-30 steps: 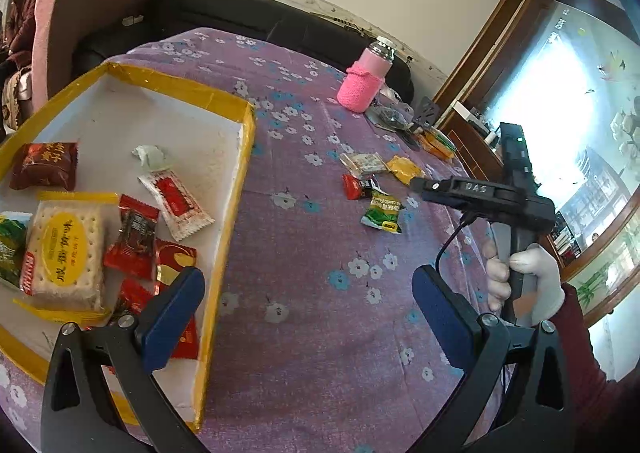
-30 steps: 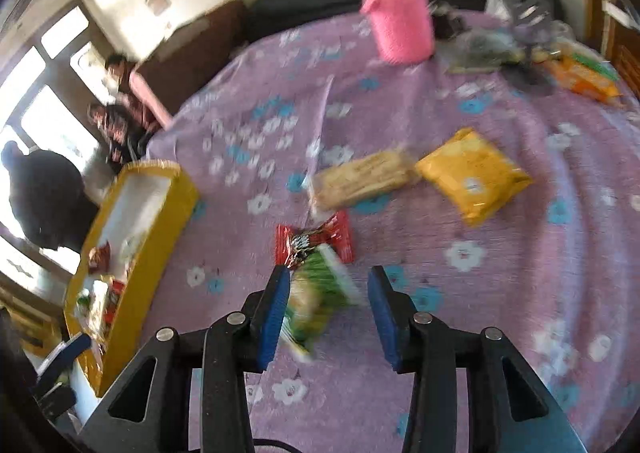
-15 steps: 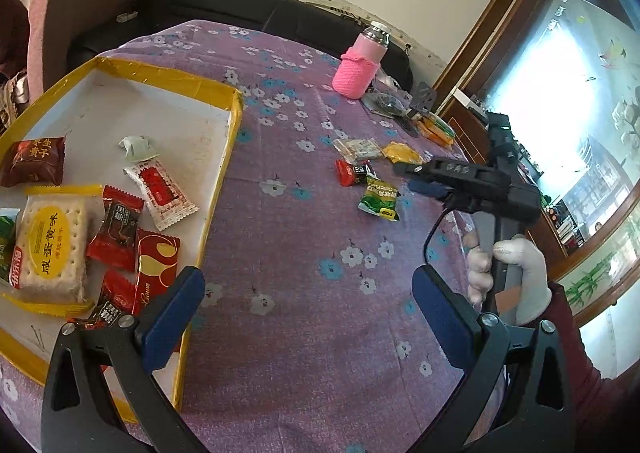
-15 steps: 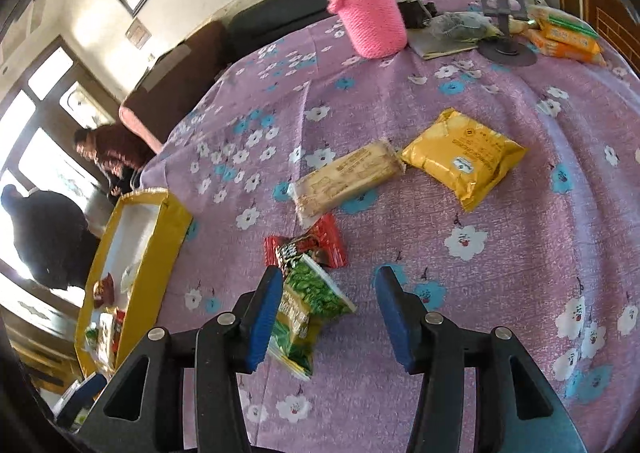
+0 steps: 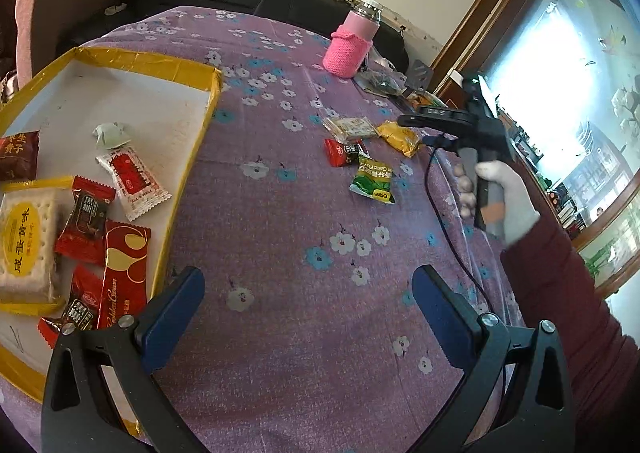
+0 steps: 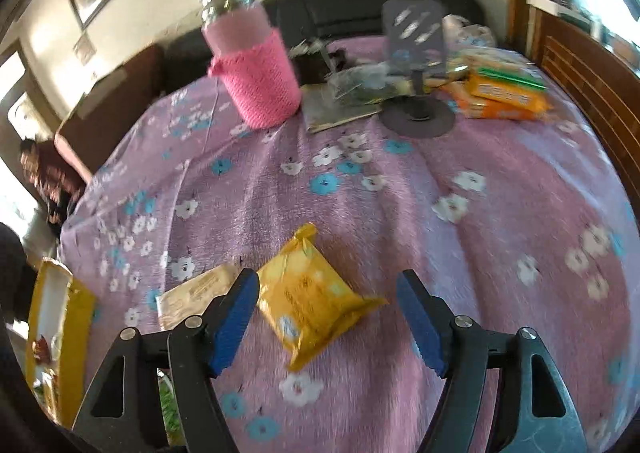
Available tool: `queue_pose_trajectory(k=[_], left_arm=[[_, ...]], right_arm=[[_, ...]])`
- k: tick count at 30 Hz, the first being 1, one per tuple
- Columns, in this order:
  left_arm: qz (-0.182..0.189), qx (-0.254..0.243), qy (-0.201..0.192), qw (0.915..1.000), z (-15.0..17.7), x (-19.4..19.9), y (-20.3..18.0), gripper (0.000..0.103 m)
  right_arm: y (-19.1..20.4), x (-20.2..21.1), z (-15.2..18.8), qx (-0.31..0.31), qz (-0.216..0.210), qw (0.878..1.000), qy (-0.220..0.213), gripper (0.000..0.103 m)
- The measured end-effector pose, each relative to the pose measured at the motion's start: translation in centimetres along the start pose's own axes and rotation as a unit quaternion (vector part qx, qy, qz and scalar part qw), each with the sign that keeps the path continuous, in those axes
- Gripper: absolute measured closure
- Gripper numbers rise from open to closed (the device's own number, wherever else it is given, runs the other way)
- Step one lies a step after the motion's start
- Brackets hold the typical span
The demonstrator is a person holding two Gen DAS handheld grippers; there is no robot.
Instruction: Organize snacks
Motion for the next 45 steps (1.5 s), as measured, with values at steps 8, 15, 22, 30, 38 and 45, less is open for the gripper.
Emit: queue_pose_trajectory(k=[8,15,22,30,38,45], left_arm=[[-0.001,-0.003,0.01,0.9999,0.1,-0.6,-0.6,0.0],[-0.008,-0.02,0.0,0.9998,0.1,0.6,-1.7,0.0],[-0.015,-0.052,-0.013,0.9985,-1.6,-0.1,-3.6,0.0],[-0.044,-0.121,0.001,0.9917,-4.0,-5.7,-8.0,0.0],[-0.076,-0.191,0.028,0.9782,-5.9,-12.6,-11.4,0.0],[-0.083,-0.201,0.024,0.9757,-6.4,-15.0,-11.1,0.064]], right_arm=[[1.8,-2.2,2.5,0.037,0.008,0.998,0.04,0.03],[2.8,-0.9,3.8,0.038,0.015,0.999,0.024,0.056],[4.0,3.5,7.7,0.022,-0.033,0.999,0.003,0.056],[2.6,4.9,9.0,-0.014,-0.094,0.995,-0.03,0.056],[0.6,4.4,9.1,-0.047,-0.102,0.993,-0.028,0.056],[0.8,4.6,9.0,-0.032,-0.092,0.995,-0.034,0.056]])
Point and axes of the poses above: each gripper's, at about its wrist camera, not at the fingertips, and x roughly against the way its jaws point, y to its left, z to its underside, the point moved 8 cm from there along -x, roughly the way its jaws point, and after that the axes turned 11 degrees about -z, right-handed, at the moved point
